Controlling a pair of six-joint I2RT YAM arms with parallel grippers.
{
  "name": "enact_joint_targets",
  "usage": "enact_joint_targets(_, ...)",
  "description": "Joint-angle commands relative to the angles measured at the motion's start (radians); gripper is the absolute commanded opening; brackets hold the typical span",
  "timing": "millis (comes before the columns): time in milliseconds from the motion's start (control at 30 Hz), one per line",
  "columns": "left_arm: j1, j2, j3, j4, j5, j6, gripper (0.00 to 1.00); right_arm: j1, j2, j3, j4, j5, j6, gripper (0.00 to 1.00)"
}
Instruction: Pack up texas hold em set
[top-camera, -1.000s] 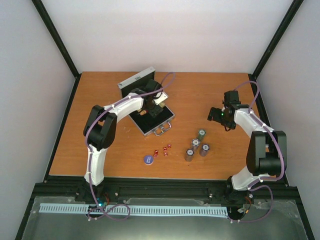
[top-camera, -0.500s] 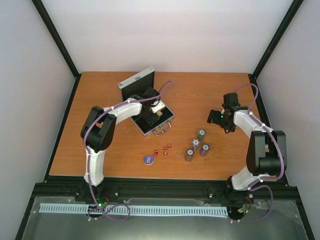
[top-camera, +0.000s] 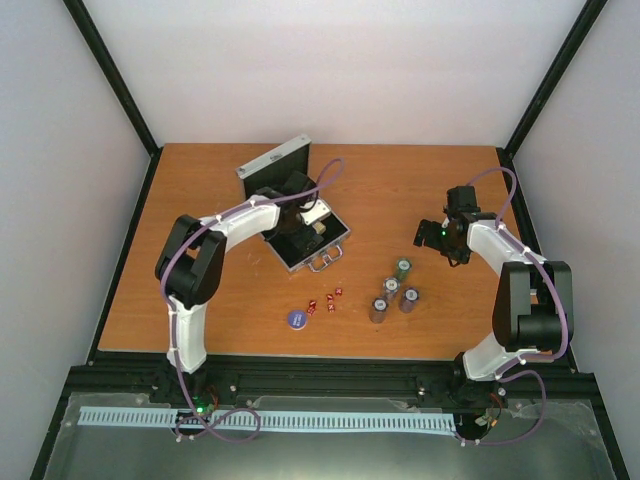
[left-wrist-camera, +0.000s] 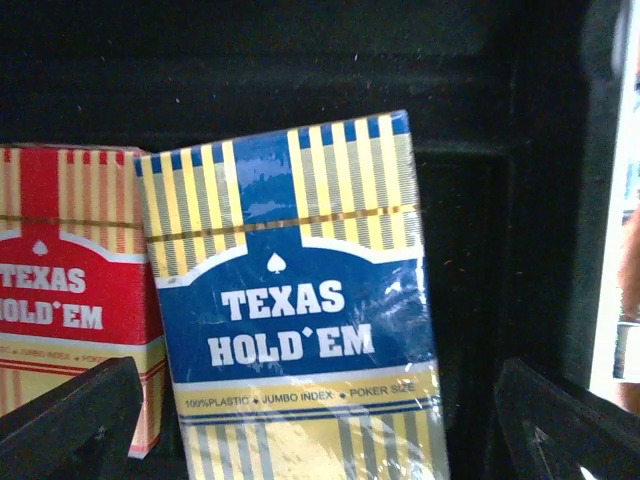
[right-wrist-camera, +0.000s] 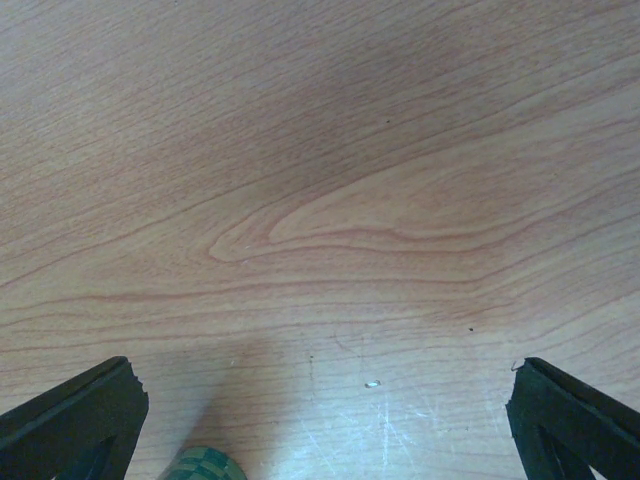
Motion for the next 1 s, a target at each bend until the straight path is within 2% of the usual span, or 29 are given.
enact_joint_targets(0, 0.002, -0.057, 0.027, -0.037, 0.011, 0.016, 1.0, -0.007, 0.008, 0.006, 0.015, -0.004, 0.003, 1.0)
enact_joint_targets(200, 0.002, -0.08, 0.067, -0.025, 0.0, 0.0, 1.0, -0.006, 0.026, 0.018, 0.018, -0.006, 0.003, 1.0)
enact_joint_targets(700, 0.037, 0.156, 0.325, -0.005, 0.095, -0.165, 1.0, -0.006, 0.053, 0.021, 0.022, 0.007, 0.001, 1.0)
enact_joint_targets(967, 0.051, 0.193, 0.353, -0.041, 0.173, -0.198, 0.99, -0.007, 0.073, 0.028, 0.023, 0.006, 0.003, 1.0)
